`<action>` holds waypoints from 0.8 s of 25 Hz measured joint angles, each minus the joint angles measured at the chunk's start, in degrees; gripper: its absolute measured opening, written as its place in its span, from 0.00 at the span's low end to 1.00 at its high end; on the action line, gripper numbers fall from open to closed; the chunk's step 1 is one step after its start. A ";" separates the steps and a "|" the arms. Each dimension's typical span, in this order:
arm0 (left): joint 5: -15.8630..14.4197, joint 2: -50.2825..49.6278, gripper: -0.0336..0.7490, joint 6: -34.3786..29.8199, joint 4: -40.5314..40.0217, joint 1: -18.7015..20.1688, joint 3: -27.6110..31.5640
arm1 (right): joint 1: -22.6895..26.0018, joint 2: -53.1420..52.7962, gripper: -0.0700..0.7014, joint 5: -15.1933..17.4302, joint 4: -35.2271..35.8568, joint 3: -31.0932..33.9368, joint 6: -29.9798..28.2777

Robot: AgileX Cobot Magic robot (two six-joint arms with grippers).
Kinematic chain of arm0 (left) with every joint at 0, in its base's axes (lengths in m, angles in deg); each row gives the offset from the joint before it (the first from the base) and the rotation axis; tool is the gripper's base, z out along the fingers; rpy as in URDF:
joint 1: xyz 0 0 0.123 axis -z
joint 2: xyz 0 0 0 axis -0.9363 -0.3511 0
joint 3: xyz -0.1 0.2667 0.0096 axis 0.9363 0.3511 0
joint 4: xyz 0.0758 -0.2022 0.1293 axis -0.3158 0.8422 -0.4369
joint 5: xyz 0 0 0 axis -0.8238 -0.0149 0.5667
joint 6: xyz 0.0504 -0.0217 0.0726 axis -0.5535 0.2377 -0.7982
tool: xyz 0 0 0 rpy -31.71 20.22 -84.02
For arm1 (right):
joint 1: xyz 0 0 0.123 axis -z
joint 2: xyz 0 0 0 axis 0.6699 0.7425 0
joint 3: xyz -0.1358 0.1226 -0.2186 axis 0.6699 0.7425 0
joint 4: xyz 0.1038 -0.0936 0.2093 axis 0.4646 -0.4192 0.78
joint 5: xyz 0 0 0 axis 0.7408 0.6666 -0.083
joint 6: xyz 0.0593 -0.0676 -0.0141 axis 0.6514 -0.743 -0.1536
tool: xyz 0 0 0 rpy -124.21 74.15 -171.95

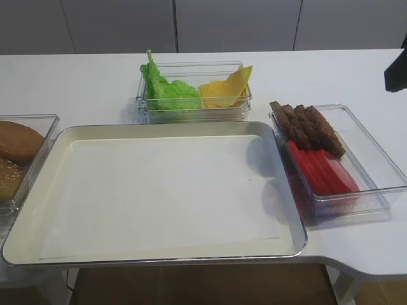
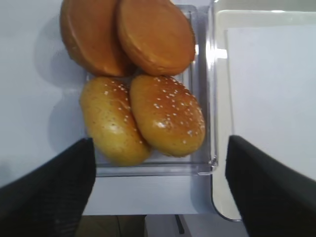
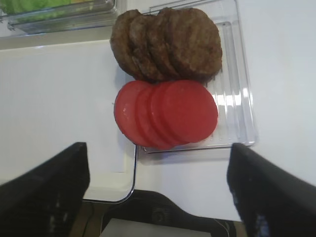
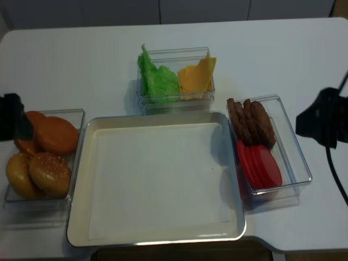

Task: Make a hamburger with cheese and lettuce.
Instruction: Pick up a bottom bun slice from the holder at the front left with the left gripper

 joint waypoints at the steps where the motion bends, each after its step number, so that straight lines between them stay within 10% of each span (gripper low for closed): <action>1: 0.00 -0.94 0.82 -0.25 0.21 -1.30 -0.36 | 0.00 0.65 0.99 0.44 0.10 -0.44 0.00; 20: 0.61 -23.71 0.82 -11.07 2.77 -9.67 -15.96 | -0.22 3.92 0.99 3.37 3.78 -0.83 -6.19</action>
